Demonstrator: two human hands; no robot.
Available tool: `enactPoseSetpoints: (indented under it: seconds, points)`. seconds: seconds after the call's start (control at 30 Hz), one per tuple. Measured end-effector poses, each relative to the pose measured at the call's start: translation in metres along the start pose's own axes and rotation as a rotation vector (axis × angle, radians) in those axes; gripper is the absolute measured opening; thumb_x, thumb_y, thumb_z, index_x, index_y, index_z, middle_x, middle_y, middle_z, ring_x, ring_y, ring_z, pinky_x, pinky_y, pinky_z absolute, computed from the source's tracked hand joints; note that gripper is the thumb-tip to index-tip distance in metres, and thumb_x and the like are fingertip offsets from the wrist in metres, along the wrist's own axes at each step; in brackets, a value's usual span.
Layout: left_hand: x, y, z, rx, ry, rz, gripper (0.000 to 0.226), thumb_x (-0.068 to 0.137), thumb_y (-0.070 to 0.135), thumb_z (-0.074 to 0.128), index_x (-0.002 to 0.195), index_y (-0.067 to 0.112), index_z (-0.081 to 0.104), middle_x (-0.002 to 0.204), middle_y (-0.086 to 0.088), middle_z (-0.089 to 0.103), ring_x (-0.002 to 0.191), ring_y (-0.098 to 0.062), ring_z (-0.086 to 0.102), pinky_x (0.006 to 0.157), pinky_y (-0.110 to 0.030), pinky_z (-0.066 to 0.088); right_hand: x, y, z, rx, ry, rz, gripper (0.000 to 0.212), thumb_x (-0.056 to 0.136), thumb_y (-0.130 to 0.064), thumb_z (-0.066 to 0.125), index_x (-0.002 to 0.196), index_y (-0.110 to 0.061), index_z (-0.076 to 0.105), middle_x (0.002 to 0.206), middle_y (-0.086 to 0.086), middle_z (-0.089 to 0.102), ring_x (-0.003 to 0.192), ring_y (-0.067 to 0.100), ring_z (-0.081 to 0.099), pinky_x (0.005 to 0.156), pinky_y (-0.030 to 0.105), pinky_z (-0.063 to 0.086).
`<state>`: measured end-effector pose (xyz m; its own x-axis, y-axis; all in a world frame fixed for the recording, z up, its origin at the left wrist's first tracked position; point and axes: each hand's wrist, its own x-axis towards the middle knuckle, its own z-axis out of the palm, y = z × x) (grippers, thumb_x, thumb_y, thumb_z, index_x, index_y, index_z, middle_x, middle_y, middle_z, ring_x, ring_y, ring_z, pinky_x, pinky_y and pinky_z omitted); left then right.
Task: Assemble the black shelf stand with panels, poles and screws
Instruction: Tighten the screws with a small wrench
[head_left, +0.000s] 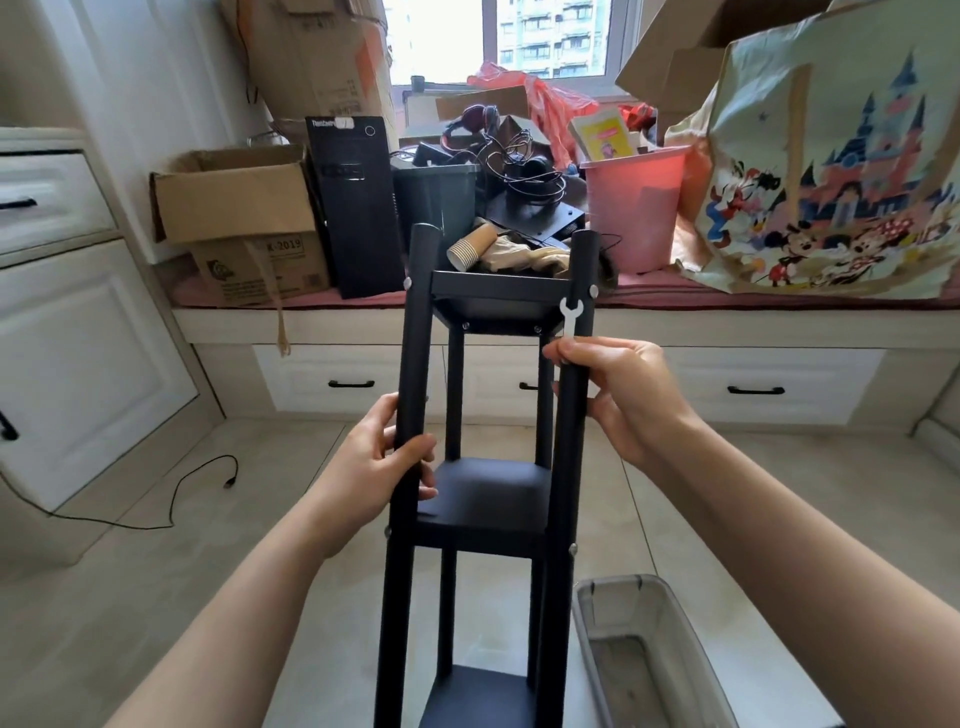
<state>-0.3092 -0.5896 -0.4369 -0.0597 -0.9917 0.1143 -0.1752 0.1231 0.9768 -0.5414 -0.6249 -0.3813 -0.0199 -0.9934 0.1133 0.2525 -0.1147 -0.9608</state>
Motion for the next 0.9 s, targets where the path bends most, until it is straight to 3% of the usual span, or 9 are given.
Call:
enactPoseSetpoints:
  seconds: [0.1,0.2,0.3,0.47,0.6,0.67,0.73,0.8,0.9]
  points:
    - [0.001,-0.003,-0.003,-0.039,0.017,-0.012,0.033,0.101,0.011,0.057,0.129,0.027,0.051,0.081,-0.007,0.057,0.067,-0.019,0.06,0.073,-0.037,0.061,0.0,-0.001,0.005,-0.002,-0.021,-0.009,0.025,0.089,-0.006,0.066,0.067,-0.011,0.077,0.084,0.006,0.073,0.09,0.023,0.062,0.079,0.041,0.054]
    - [0.003,-0.006,-0.008,-0.06,0.047,-0.024,0.033,0.101,0.01,0.056,0.13,0.026,0.051,0.081,-0.007,0.057,0.068,-0.018,0.06,0.071,-0.035,0.059,-0.002,-0.004,0.011,-0.012,-0.035,-0.034,0.019,0.089,-0.005,0.066,0.074,-0.008,0.076,0.085,0.007,0.074,0.089,0.023,0.064,0.087,0.046,0.056]
    - [0.005,-0.009,-0.016,0.006,0.114,-0.023,0.034,0.101,0.011,0.057,0.132,0.024,0.051,0.089,-0.012,0.062,0.073,-0.019,0.064,0.071,-0.035,0.06,-0.005,-0.006,0.019,-0.072,-0.067,-0.077,0.013,0.088,-0.005,0.067,0.08,-0.005,0.077,0.089,0.011,0.075,0.09,0.023,0.067,0.089,0.052,0.056]
    - [0.01,-0.012,-0.032,0.131,0.216,-0.056,0.037,0.099,0.016,0.062,0.133,0.028,0.051,0.1,-0.016,0.068,0.076,-0.02,0.071,0.059,-0.025,0.055,-0.01,-0.006,0.031,-0.166,-0.145,-0.16,0.01,0.087,-0.005,0.069,0.081,-0.006,0.078,0.089,0.014,0.076,0.092,0.028,0.071,0.086,0.049,0.058]
    - [0.011,-0.012,-0.033,0.335,0.372,-0.059,0.054,0.096,0.014,0.065,0.144,0.027,0.044,0.104,-0.004,0.065,0.085,-0.021,0.069,0.067,-0.027,0.055,-0.014,-0.005,0.038,-0.229,-0.239,-0.199,0.008,0.087,-0.007,0.071,0.085,-0.008,0.079,0.089,0.011,0.076,0.092,0.026,0.073,0.088,0.046,0.059]
    - [0.006,-0.01,-0.027,0.524,0.526,0.042,0.06,0.094,0.011,0.068,0.146,0.025,0.043,0.115,0.002,0.059,0.095,-0.018,0.062,0.077,-0.031,0.053,-0.016,-0.004,0.043,-0.235,-0.25,-0.201,0.007,0.086,-0.008,0.072,0.089,-0.006,0.078,0.089,0.013,0.076,0.092,0.027,0.072,0.087,0.044,0.059]
    - [-0.003,-0.001,-0.018,0.541,0.616,0.182,0.05,0.093,0.01,0.067,0.138,0.022,0.05,0.116,0.004,0.056,0.097,-0.013,0.057,0.083,-0.027,0.049,-0.016,-0.004,0.047,-0.24,-0.255,-0.194,0.007,0.086,-0.008,0.073,0.09,-0.006,0.078,0.089,0.013,0.076,0.09,0.025,0.073,0.087,0.043,0.059]
    - [-0.01,0.011,-0.006,0.29,0.484,0.163,0.028,0.096,0.014,0.065,0.122,0.022,0.059,0.108,0.002,0.062,0.093,-0.013,0.063,0.078,-0.02,0.053,-0.016,-0.004,0.049,-0.234,-0.261,-0.186,0.006,0.086,-0.007,0.073,0.087,-0.007,0.079,0.087,0.012,0.076,0.087,0.022,0.073,0.087,0.043,0.059]
    - [-0.021,0.021,0.015,-0.036,0.142,-0.049,0.016,0.102,0.028,0.054,0.113,0.021,0.064,0.106,-0.004,0.071,0.091,-0.017,0.072,0.08,-0.029,0.059,-0.016,-0.004,0.052,-0.238,-0.282,-0.191,0.008,0.086,-0.005,0.071,0.084,-0.008,0.078,0.085,0.009,0.076,0.086,0.021,0.073,0.086,0.041,0.06]
